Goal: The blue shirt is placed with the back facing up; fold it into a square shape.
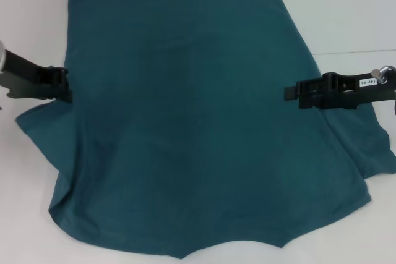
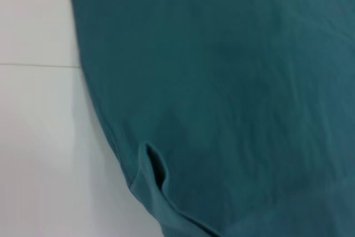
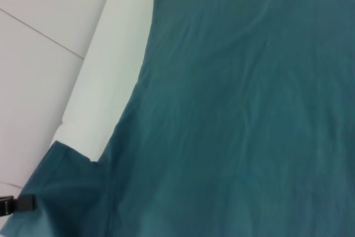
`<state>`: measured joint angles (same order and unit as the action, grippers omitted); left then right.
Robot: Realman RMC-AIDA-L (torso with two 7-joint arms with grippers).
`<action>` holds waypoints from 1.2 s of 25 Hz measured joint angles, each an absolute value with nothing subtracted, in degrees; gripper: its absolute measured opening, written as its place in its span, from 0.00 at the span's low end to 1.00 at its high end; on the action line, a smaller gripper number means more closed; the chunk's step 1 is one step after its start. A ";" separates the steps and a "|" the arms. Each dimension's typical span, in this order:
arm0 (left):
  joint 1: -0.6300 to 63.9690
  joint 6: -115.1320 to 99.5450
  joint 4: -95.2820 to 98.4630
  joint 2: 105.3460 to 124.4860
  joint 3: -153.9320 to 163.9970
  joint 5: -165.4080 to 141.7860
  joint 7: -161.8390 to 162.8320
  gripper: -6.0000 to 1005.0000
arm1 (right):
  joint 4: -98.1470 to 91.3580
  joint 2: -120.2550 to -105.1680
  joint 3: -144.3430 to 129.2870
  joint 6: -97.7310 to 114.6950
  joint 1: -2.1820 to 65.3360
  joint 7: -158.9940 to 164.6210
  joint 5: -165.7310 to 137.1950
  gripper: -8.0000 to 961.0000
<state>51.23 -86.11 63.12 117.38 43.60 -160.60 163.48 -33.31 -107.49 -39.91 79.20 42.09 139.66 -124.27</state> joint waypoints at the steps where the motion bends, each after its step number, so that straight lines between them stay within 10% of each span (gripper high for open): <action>1: 51.57 -86.53 63.20 117.60 43.62 -160.53 163.47 0.04 | -33.31 -107.49 -39.90 79.19 42.10 139.66 -124.28 0.57; 15: 54.48 -80.20 55.63 120.79 46.65 -160.62 164.13 0.05 | -32.65 -107.60 -40.61 78.41 42.05 139.66 -124.28 0.56; 30: 54.05 -75.07 45.32 118.23 44.36 -150.29 162.94 0.06 | -32.52 -107.76 -40.60 78.40 41.91 139.74 -124.28 0.55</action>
